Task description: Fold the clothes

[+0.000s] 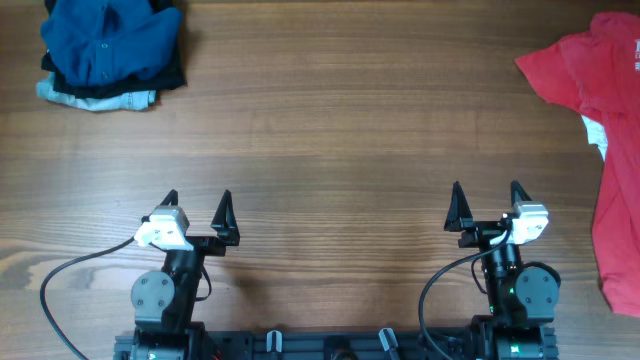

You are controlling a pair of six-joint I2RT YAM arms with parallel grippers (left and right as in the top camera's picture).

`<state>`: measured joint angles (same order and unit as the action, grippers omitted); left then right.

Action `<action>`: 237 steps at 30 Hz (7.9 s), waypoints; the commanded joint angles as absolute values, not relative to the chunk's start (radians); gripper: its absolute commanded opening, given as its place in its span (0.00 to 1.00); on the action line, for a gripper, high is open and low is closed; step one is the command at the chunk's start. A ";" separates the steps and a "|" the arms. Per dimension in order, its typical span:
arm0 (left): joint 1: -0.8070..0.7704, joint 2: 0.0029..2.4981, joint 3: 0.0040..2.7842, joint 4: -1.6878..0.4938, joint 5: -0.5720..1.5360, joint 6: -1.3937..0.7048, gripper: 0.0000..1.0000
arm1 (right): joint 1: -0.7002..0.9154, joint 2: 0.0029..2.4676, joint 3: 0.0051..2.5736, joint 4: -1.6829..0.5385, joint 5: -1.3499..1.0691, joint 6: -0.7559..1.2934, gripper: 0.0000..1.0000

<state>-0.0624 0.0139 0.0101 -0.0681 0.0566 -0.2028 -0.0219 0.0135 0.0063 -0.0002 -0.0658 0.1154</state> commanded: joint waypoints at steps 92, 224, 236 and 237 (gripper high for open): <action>-0.054 0.007 0.006 -0.073 0.051 -0.187 1.00 | -0.027 0.014 0.005 0.002 -0.052 0.131 1.00; -0.054 0.007 0.006 -0.073 0.051 -0.187 1.00 | -0.027 1.114 1.105 -0.428 -0.337 0.236 1.00; -0.054 0.007 0.006 -0.073 0.051 -0.187 1.00 | -0.027 1.113 1.105 -0.477 -0.338 0.236 1.00; -0.054 0.007 0.006 -0.073 0.051 -0.187 1.00 | -0.027 1.113 1.105 -0.480 -0.341 0.236 1.00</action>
